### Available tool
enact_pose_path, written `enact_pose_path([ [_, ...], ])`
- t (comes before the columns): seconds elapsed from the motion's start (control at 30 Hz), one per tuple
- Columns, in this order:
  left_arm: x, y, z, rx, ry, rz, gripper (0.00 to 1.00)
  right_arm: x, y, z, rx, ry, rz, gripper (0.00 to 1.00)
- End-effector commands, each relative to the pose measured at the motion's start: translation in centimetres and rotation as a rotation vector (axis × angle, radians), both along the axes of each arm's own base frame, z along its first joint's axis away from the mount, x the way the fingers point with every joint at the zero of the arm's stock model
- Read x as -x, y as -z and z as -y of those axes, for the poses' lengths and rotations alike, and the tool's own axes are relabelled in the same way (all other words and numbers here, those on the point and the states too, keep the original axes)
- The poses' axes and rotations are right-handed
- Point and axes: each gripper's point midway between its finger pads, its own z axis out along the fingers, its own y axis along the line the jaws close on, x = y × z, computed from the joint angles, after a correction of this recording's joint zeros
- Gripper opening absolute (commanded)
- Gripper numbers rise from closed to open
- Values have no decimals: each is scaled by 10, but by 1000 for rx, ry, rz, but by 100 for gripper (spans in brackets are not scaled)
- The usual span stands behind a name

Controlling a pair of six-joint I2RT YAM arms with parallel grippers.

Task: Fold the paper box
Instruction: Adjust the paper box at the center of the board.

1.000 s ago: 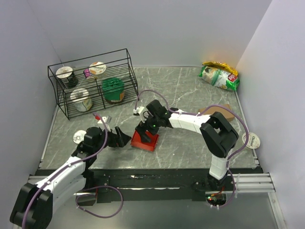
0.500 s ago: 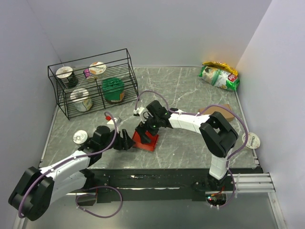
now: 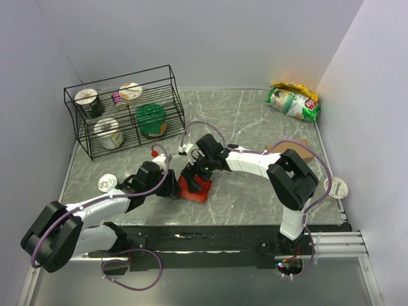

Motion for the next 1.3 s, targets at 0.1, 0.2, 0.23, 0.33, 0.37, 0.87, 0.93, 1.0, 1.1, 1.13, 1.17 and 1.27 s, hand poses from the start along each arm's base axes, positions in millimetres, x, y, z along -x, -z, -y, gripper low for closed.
enact_pose_path([
  [0.1,2,-8,13,27,58,29,53,-1,-8,-3,-25,-8,-2,100],
  [0.2,6,-9,13,34,64,29,59,-4,-3,2,3,17,1,100],
  [0.23,8,-9,12,35,63,28,61,-5,-1,4,13,29,6,100],
  [0.33,12,-9,12,39,59,22,66,-6,4,6,26,43,5,100],
  [0.37,12,-8,11,33,54,21,67,-7,4,6,30,48,4,100],
  [0.87,26,7,15,-16,56,-45,48,-5,1,4,13,35,4,100],
  [0.93,23,8,14,-31,39,-47,47,-1,3,6,12,30,1,100],
  [1.0,22,9,14,-57,27,-46,46,1,3,9,9,30,0,100],
  [1.1,23,11,18,-88,25,-49,44,6,5,11,13,27,-4,100],
  [1.13,24,13,19,-94,24,-59,44,5,5,11,8,27,0,100],
  [1.17,21,12,18,-110,4,-40,44,6,5,12,9,25,1,100],
  [1.27,16,10,19,-132,-16,-14,44,10,9,15,15,32,-4,100],
])
